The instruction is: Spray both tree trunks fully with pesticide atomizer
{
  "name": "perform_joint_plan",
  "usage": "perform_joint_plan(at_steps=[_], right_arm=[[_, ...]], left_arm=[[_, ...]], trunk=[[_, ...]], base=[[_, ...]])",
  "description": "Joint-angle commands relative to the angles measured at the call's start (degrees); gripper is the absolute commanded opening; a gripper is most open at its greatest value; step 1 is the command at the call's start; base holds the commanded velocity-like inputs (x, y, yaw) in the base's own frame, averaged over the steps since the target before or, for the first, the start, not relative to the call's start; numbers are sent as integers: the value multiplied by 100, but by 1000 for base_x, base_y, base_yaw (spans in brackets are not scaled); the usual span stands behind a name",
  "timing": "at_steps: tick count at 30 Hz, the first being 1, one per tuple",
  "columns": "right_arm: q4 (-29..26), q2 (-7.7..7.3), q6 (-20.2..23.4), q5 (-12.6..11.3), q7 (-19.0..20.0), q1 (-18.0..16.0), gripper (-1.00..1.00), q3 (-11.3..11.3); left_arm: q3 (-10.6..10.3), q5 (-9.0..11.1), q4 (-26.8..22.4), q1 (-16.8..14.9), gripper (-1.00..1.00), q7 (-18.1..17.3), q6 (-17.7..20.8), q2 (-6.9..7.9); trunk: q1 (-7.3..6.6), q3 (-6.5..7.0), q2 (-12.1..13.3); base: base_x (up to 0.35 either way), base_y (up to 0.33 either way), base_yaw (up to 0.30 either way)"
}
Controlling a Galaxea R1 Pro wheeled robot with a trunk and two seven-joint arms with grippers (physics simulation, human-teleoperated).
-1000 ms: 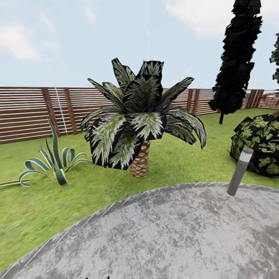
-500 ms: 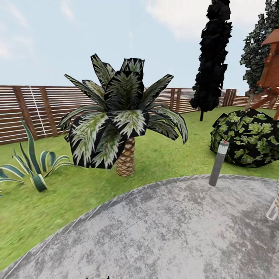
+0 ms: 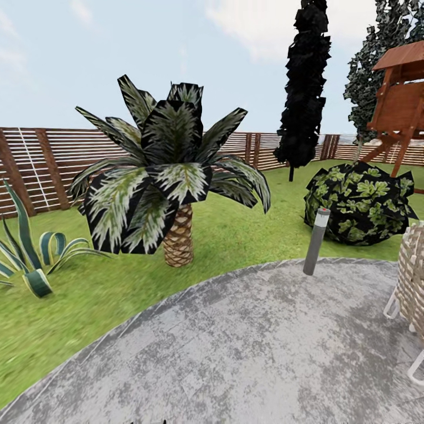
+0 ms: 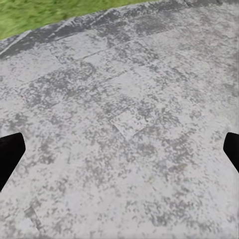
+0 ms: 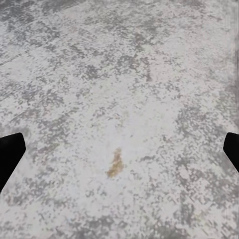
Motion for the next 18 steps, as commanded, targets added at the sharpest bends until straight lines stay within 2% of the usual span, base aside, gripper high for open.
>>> perform_joint_plan(at_steps=[1, 9, 14, 18], right_arm=[[-11, 2, -17, -8, 5, -3, 100, -9], [50, 7, -21, -16, 6, -3, 100, -14], [698, 22, -37, -13, 10, -3, 100, -11], [943, 11, -61, -13, 12, -3, 100, -22]], left_arm=[[0, 21, 4, -4, 100, -2, -17, -3], [0, 21, 4, -4, 100, -2, -17, -9], [0, 21, 4, -4, 100, -2, -18, -5], [0, 16, 0, -4, 100, -2, -17, -1]], trunk=[[22, -24, -44], [198, -168, -365], [308, -258, -565], [395, -329, -726]], base=[[0, 0, -14], [0, 0, -3], [0, 0, -7], [0, 0, -184]])
